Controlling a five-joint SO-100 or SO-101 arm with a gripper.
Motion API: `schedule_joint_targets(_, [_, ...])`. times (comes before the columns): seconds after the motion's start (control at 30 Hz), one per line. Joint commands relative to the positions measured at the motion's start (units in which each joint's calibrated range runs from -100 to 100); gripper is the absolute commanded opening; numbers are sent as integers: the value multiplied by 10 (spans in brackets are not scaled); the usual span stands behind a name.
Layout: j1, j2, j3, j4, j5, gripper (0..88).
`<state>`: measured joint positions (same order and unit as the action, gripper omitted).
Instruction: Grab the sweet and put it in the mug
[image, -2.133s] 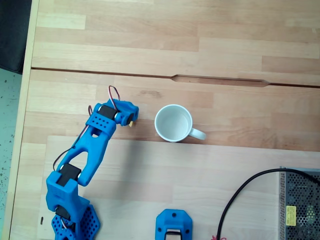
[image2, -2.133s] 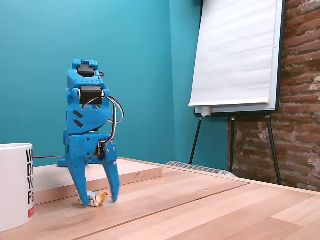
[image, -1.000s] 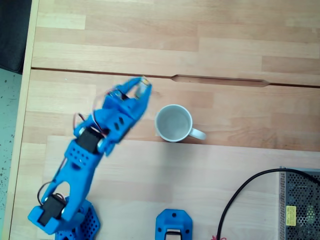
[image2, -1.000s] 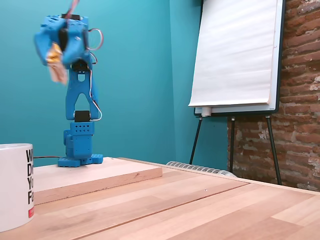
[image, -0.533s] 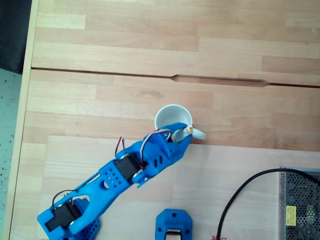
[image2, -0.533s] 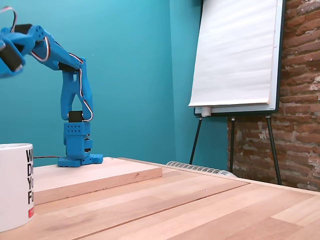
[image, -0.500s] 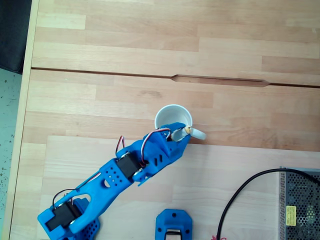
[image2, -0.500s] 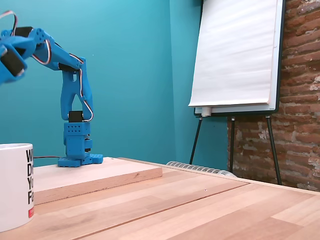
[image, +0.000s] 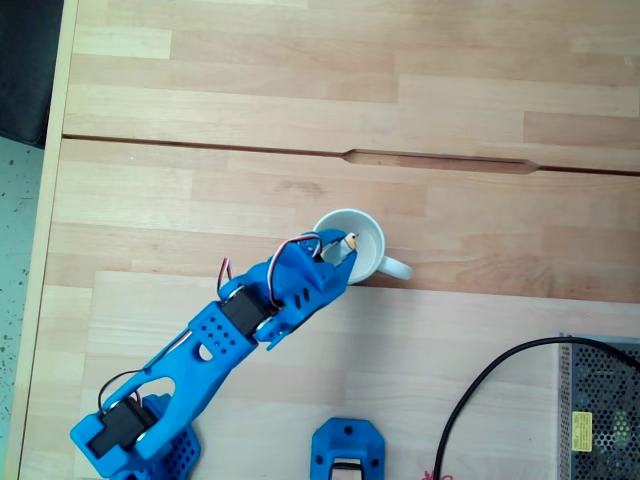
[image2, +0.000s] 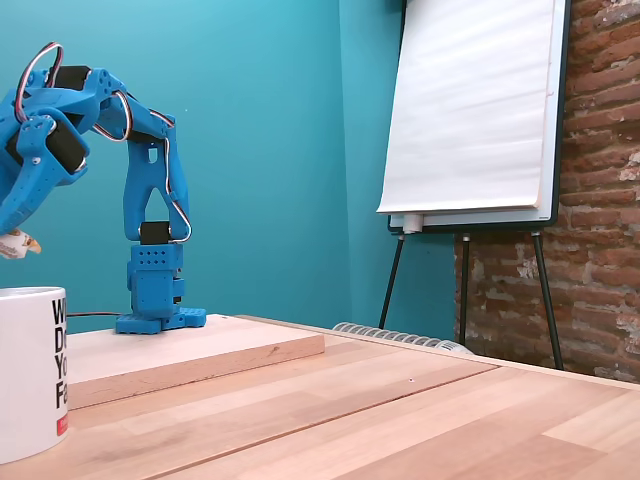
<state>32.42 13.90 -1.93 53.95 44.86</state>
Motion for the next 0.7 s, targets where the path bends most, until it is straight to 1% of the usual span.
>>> schedule_joint_targets(0.0, [-3,-7,1,-8,0,37])
schedule_joint_targets(0.07, [-3,-8,12,-8,0,68])
schedule_joint_targets(0.2, [-3,-9,33,-9,0,165])
schedule_joint_targets(0.37, [-4,-10,37,-9,0,245])
schedule_joint_targets(0.5, [-5,-19,42,-9,0,244])
schedule_joint_targets(0.67, [-10,-67,50,-6,-6,186])
